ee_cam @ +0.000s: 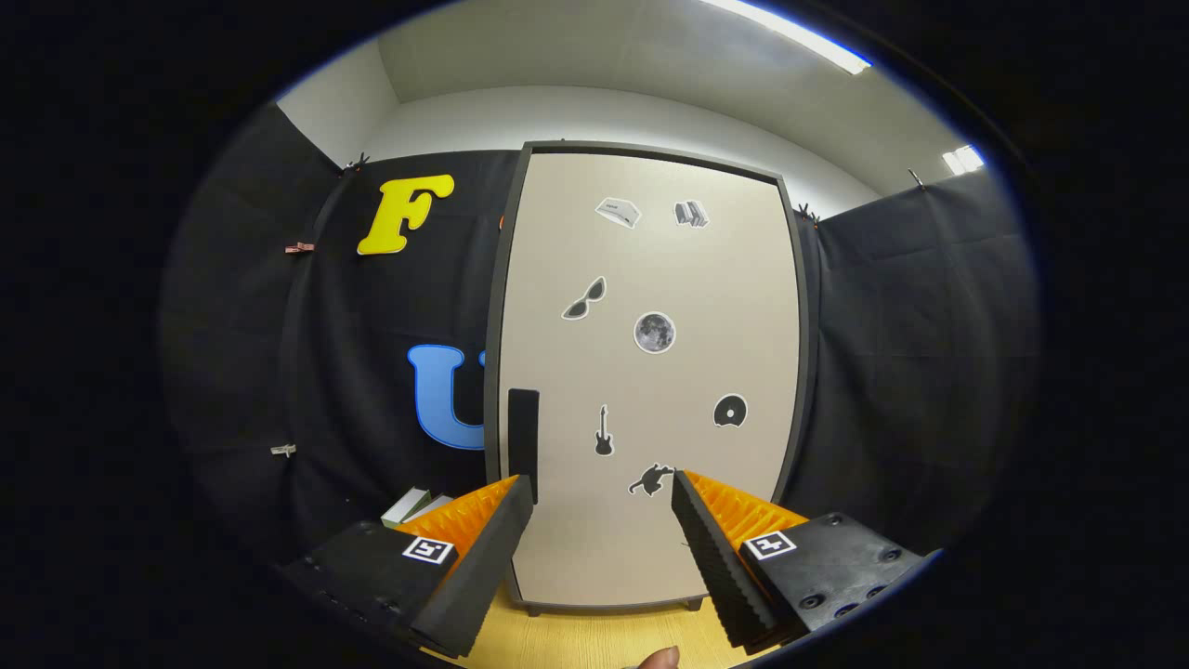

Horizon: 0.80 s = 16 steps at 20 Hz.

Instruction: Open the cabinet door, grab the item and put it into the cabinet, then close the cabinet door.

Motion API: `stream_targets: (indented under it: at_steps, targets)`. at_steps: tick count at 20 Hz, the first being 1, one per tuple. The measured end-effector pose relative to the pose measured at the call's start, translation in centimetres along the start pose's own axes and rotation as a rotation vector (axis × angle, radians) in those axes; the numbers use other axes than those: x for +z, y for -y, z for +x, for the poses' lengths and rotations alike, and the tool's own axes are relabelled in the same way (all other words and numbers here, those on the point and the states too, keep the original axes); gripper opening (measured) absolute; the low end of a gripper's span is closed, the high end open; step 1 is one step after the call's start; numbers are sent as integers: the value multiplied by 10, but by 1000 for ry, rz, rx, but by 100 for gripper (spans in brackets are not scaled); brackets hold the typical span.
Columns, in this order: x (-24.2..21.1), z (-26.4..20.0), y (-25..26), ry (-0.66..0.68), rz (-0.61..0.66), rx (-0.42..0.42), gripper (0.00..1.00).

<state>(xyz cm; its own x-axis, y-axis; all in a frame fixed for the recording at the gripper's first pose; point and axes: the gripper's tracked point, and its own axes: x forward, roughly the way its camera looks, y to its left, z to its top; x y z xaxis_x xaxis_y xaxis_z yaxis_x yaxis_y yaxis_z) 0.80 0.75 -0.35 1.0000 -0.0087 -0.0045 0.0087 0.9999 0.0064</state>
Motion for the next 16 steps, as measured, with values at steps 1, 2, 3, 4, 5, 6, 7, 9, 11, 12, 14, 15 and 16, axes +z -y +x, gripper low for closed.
stream_targets:
  at_steps: [1, 2, 3, 4, 5, 6, 7, 9, 11, 12, 14, 15, 16]
  targets:
    - [-1, 1, 0, 0, -4, 1, 97]
    - [-1, 1, -2, -1, -9, 5, 97]
    - [-2, 1, -4, -3, -12, 8, 97]
    - [-2, 2, -7, -2, -12, 13, 97]
    - [-2, 4, -10, -3, -9, 18, 97]
    - [-3, 6, -14, -8, 1, 27, 97]
    - [-3, 10, -22, -14, 10, 41, 97]
    - [-3, 25, -35, -16, 10, 62, 97]
    - [-8, 46, -49, -23, 8, 74, 97]
    - [-10, 57, -57, -25, 12, 82, 97]
    - [-18, 80, -68, -25, -2, 89, 97]
    - [-22, 90, -71, -26, -3, 82, 97]
    - [-27, 102, -73, -29, 2, 73, 97]
